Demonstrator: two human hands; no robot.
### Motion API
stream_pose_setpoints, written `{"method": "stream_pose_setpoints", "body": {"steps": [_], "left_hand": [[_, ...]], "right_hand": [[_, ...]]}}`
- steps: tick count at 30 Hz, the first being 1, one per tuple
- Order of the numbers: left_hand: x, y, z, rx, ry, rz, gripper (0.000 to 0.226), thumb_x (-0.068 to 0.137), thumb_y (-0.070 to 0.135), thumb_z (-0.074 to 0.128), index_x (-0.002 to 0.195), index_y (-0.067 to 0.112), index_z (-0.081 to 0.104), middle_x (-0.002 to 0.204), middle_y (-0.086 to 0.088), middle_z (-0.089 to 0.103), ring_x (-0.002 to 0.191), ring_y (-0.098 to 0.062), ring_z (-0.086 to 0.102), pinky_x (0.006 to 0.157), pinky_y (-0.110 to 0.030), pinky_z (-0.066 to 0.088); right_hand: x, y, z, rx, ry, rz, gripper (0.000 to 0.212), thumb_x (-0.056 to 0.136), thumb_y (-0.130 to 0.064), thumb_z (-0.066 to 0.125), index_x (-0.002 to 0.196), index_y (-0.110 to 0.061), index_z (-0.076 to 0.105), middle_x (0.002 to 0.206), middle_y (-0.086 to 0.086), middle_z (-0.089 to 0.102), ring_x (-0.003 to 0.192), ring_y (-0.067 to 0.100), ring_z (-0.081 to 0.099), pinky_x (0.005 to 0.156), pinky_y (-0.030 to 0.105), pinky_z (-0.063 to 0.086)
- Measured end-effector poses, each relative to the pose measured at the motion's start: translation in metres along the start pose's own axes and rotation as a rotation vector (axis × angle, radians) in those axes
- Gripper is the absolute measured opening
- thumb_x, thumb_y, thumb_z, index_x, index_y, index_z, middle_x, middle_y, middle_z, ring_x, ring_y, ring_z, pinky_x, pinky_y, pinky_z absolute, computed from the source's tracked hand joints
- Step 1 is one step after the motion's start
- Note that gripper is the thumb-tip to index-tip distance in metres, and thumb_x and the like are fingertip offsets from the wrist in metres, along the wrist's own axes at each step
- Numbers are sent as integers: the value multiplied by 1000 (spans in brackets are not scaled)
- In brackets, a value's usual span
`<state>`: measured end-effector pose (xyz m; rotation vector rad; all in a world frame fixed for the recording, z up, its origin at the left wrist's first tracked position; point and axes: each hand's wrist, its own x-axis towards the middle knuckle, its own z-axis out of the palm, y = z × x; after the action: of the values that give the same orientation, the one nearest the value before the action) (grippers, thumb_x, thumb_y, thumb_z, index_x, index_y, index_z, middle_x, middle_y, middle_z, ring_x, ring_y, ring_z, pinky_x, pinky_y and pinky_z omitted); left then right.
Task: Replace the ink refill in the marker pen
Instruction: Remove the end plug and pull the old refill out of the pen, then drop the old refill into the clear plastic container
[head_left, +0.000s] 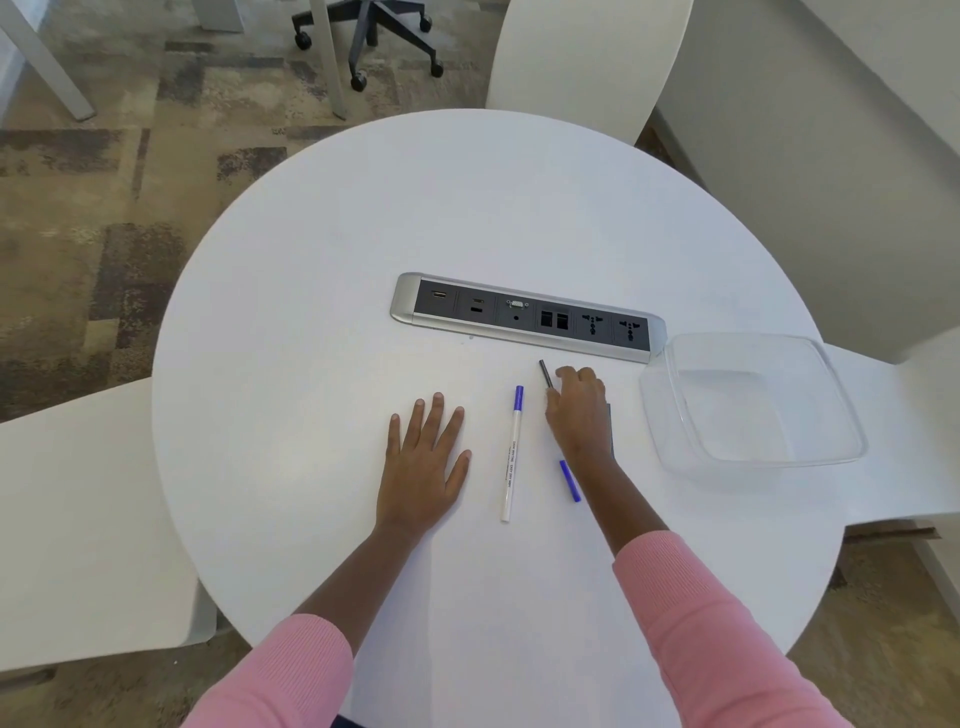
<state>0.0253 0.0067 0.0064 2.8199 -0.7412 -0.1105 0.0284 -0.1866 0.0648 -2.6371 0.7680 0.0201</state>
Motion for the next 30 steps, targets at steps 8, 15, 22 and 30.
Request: {"method": "stream_pose_setpoints", "body": {"steps": [8,15,22,30], "left_hand": [[0,0,1,-8,37,2,49,95,39,26,134,16,45,142,-13,47,128,-33,47,107,-47,20],[0,1,2,-1,40,1,51,90,37,33,134,15,47,142,-13,47,127,-33,47,107,-47,19],[0,3,1,7,47,10,52,90,37,32,133,14,49,141,-13,47,128,-32,45,107,-45,17],[0,4,1,0,36,-12,60,97,44,12,134,13,47,142,-15,45,129,-31,39,107,-46,17]], "right_hand": [[1,3,5,8,1,-23,24,90,3,40,109,4,54,108,24,57,99,35,53,77,39,46],[-4,17,-27,191,108,-77,22,84,0,47,101,2,61,102,21,59,90,36,57,72,36,43],[-10,56,-88,93,300,-307,17,80,6,51,92,2,62,88,22,60,83,38,58,68,40,49],[2,127,-126,-93,348,-218,12,81,6,51,87,6,61,84,25,57,81,41,54,59,40,46]]}}
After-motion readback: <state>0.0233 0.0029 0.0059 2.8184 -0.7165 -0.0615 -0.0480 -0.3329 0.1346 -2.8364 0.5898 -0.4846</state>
